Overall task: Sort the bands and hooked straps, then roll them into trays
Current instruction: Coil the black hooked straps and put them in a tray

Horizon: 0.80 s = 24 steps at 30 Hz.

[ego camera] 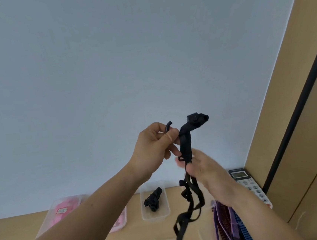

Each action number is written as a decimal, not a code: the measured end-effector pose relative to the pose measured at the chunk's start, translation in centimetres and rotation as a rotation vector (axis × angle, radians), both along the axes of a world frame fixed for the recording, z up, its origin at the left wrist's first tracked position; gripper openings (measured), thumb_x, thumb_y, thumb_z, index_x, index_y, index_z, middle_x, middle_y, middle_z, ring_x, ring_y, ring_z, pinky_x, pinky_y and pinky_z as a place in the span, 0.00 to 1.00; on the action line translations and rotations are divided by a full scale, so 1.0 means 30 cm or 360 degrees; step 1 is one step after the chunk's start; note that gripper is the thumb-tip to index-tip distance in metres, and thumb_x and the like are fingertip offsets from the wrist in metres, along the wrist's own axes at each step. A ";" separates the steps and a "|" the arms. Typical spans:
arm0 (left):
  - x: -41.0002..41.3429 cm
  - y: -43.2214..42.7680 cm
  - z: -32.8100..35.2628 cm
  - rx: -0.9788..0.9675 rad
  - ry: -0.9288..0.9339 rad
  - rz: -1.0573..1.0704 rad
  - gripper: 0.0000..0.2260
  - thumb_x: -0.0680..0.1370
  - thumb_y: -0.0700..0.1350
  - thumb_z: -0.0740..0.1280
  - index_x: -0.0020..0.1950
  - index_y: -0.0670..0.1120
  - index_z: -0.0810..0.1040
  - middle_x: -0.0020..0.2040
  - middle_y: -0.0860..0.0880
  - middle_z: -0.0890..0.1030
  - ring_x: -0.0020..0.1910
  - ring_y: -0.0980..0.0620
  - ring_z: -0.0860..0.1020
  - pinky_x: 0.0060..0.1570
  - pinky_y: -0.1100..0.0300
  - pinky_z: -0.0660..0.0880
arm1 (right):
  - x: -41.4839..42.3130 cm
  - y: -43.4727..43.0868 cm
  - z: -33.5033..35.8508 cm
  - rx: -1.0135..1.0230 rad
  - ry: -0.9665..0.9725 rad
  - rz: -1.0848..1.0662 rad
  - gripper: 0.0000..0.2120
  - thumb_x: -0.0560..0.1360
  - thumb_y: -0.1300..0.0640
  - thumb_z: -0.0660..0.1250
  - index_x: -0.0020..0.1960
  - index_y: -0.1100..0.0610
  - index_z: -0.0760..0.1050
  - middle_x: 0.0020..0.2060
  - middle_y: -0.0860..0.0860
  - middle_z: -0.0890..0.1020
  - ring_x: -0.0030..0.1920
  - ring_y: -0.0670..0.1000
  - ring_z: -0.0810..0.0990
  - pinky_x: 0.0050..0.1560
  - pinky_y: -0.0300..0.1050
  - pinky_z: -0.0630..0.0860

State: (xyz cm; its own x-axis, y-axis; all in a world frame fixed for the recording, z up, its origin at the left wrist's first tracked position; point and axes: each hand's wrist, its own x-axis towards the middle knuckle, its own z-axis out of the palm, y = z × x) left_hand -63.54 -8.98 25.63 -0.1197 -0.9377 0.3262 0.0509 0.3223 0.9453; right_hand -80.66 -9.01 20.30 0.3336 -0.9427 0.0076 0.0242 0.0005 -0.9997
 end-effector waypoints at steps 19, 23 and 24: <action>0.034 -0.020 -0.204 -0.1719 -0.1769 0.0629 0.10 0.67 0.26 0.64 0.40 0.39 0.78 0.30 0.47 0.73 0.25 0.49 0.68 0.21 0.59 0.67 | 0.075 0.070 -0.005 0.0315 -0.0348 -0.0288 0.24 0.80 0.38 0.58 0.44 0.54 0.83 0.32 0.52 0.76 0.24 0.48 0.61 0.24 0.39 0.59; 0.020 -0.010 -0.231 -0.1808 -0.1753 0.0596 0.13 0.73 0.29 0.56 0.41 0.41 0.77 0.34 0.48 0.75 0.29 0.50 0.69 0.26 0.57 0.70 | 0.080 0.073 -0.029 0.0252 -0.0260 -0.0453 0.21 0.82 0.43 0.58 0.43 0.59 0.76 0.29 0.52 0.73 0.23 0.47 0.59 0.24 0.40 0.55; 0.011 0.001 -0.235 -0.1579 -0.1624 0.0506 0.09 0.73 0.32 0.61 0.45 0.42 0.78 0.37 0.50 0.78 0.31 0.51 0.72 0.28 0.57 0.73 | 0.077 0.075 -0.035 0.0216 -0.0253 -0.0468 0.20 0.82 0.44 0.58 0.44 0.59 0.76 0.29 0.52 0.73 0.22 0.47 0.59 0.24 0.39 0.55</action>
